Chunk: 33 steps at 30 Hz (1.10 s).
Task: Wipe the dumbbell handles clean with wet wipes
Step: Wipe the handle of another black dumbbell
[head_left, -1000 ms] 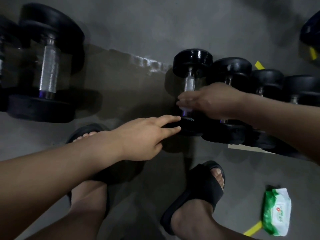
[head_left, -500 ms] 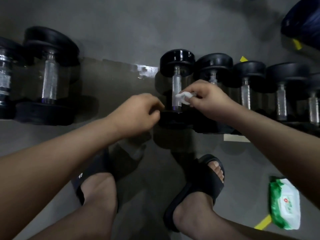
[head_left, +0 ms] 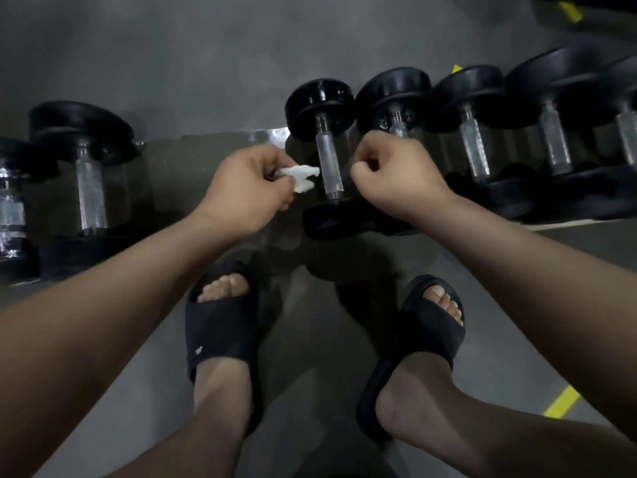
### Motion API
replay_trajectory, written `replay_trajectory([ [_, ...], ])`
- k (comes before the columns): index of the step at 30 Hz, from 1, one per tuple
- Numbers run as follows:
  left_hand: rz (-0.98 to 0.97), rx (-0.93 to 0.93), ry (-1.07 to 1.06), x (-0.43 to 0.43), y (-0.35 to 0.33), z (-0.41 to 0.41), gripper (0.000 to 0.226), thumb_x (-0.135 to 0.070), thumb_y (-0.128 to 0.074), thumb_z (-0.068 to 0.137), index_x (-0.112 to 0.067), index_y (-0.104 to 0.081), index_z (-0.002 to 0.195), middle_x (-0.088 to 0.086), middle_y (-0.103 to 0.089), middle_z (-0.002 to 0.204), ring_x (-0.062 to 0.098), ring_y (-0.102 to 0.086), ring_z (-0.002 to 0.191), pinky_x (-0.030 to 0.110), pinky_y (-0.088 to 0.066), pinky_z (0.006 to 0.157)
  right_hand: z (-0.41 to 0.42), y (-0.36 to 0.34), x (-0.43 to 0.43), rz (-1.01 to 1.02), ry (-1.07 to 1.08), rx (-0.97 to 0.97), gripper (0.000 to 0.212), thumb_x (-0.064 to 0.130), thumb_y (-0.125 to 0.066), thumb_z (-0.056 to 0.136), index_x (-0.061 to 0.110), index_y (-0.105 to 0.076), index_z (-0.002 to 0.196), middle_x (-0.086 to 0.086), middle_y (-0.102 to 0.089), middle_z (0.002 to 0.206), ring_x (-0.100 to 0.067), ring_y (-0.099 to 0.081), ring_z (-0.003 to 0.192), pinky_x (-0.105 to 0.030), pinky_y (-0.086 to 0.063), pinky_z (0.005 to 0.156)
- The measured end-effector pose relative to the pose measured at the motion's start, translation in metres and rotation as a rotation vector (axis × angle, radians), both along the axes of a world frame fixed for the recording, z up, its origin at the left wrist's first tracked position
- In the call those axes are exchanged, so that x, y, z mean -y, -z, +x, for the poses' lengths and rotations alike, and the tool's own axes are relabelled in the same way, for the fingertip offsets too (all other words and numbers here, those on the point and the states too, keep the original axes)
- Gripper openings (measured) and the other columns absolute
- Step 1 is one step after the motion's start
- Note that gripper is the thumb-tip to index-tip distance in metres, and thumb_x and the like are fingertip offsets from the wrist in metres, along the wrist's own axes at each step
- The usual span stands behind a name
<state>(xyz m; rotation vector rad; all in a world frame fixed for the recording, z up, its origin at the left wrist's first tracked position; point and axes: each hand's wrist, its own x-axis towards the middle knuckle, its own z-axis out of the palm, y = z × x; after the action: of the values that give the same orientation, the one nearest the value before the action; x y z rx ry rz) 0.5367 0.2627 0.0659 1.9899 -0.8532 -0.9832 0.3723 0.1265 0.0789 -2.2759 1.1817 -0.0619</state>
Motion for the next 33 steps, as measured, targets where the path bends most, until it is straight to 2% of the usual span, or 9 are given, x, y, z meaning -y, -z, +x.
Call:
replay_trajectory([
  [3, 0.061, 0.141, -0.005, 0.003, 0.009, 0.011, 0.008, -0.019, -0.069, 0.088, -0.023, -0.068, 0.095, -0.005, -0.07, 0.082, 0.009, -0.063, 0.071, 0.02, -0.047, 0.064, -0.009, 0.02, 0.007, -0.278, -0.174, -0.308, 0.04, 0.053, -0.041, 0.092, 0.02, -0.063, 0.092, -0.006, -0.065, 0.095, -0.033, -0.059, 0.102, -0.039, -0.041, 0.08],
  [5, 0.058, 0.176, -0.018, 0.009, 0.015, 0.015, 0.012, -0.022, -0.07, 0.086, -0.026, -0.065, 0.096, -0.009, -0.066, 0.085, 0.0, -0.06, 0.074, 0.013, -0.044, 0.062, -0.017, 0.034, 0.011, -0.293, -0.28, -0.484, 0.061, 0.066, -0.027, 0.095, 0.021, -0.068, 0.1, -0.009, -0.066, 0.107, -0.034, -0.056, 0.113, -0.043, -0.041, 0.09],
  [7, 0.031, 0.205, 0.003, 0.019, 0.021, 0.014, 0.01, -0.021, -0.069, 0.087, -0.026, -0.063, 0.093, -0.009, -0.065, 0.082, -0.002, -0.058, 0.071, 0.007, -0.04, 0.057, -0.026, 0.04, 0.019, -0.302, -0.314, -0.533, 0.07, 0.071, -0.021, 0.095, 0.022, -0.071, 0.096, -0.007, -0.066, 0.104, -0.032, -0.055, 0.113, -0.041, -0.041, 0.088],
  [15, -0.147, 0.394, 0.294, 0.076, 0.052, -0.003, 0.012, -0.011, -0.067, 0.086, -0.014, -0.069, 0.098, -0.001, -0.057, 0.101, 0.008, -0.054, 0.082, 0.013, -0.04, 0.07, -0.036, 0.055, 0.027, -0.431, -0.388, -0.44, 0.065, 0.065, -0.027, 0.096, 0.018, -0.069, 0.077, -0.005, -0.064, 0.078, -0.032, -0.061, 0.085, -0.039, -0.042, 0.072],
  [20, -0.106, 0.386, 0.569, 0.08, 0.06, -0.003, 0.036, -0.026, -0.06, 0.086, -0.011, -0.074, 0.116, 0.001, -0.061, 0.113, 0.014, -0.061, 0.098, 0.021, -0.045, 0.088, -0.036, 0.059, 0.028, -0.443, -0.351, -0.396, 0.062, 0.063, -0.032, 0.094, 0.016, -0.068, 0.076, -0.006, -0.061, 0.072, -0.033, -0.061, 0.074, -0.033, -0.034, 0.06],
  [24, -0.111, 0.454, 0.615, 0.086, 0.063, 0.001, 0.026, -0.015, -0.061, 0.093, -0.01, -0.072, 0.116, 0.005, -0.059, 0.114, 0.022, -0.062, 0.098, 0.028, -0.048, 0.083, -0.035, 0.059, 0.028, -0.418, -0.337, -0.39, 0.063, 0.064, -0.031, 0.093, 0.017, -0.07, 0.078, -0.005, -0.061, 0.073, -0.031, -0.06, 0.075, -0.032, -0.029, 0.058],
  [28, -0.078, 0.545, 0.738, 0.099, 0.06, 0.004, 0.032, -0.025, -0.051, 0.096, -0.009, -0.064, 0.12, 0.004, -0.053, 0.137, 0.026, -0.059, 0.113, 0.034, -0.05, 0.087, -0.034, 0.059, 0.028, -0.407, -0.325, -0.364, 0.064, 0.066, -0.03, 0.091, 0.018, -0.071, 0.081, -0.005, -0.062, 0.078, -0.031, -0.061, 0.079, -0.032, -0.03, 0.06],
  [31, -0.143, 0.611, 0.856, 0.1, 0.058, 0.007, 0.02, -0.018, -0.052, 0.096, -0.005, -0.063, 0.106, 0.009, -0.06, 0.12, 0.032, -0.062, 0.1, 0.045, -0.054, 0.079, -0.034, 0.058, 0.028, -0.425, -0.326, -0.347, 0.066, 0.068, -0.028, 0.09, 0.019, -0.072, 0.083, -0.005, -0.064, 0.081, -0.031, -0.062, 0.082, -0.032, -0.029, 0.062],
  [33, -0.148, 0.674, 0.844, 0.095, 0.058, 0.012, 0.016, -0.019, -0.052, 0.097, -0.005, -0.061, 0.098, 0.012, -0.058, 0.108, 0.033, -0.06, 0.088, 0.043, -0.052, 0.07, -0.035, 0.056, 0.028, -0.438, -0.332, -0.338, 0.069, 0.069, -0.025, 0.09, 0.019, -0.073, 0.086, -0.005, -0.064, 0.083, -0.032, -0.062, 0.085, -0.032, -0.029, 0.063],
])
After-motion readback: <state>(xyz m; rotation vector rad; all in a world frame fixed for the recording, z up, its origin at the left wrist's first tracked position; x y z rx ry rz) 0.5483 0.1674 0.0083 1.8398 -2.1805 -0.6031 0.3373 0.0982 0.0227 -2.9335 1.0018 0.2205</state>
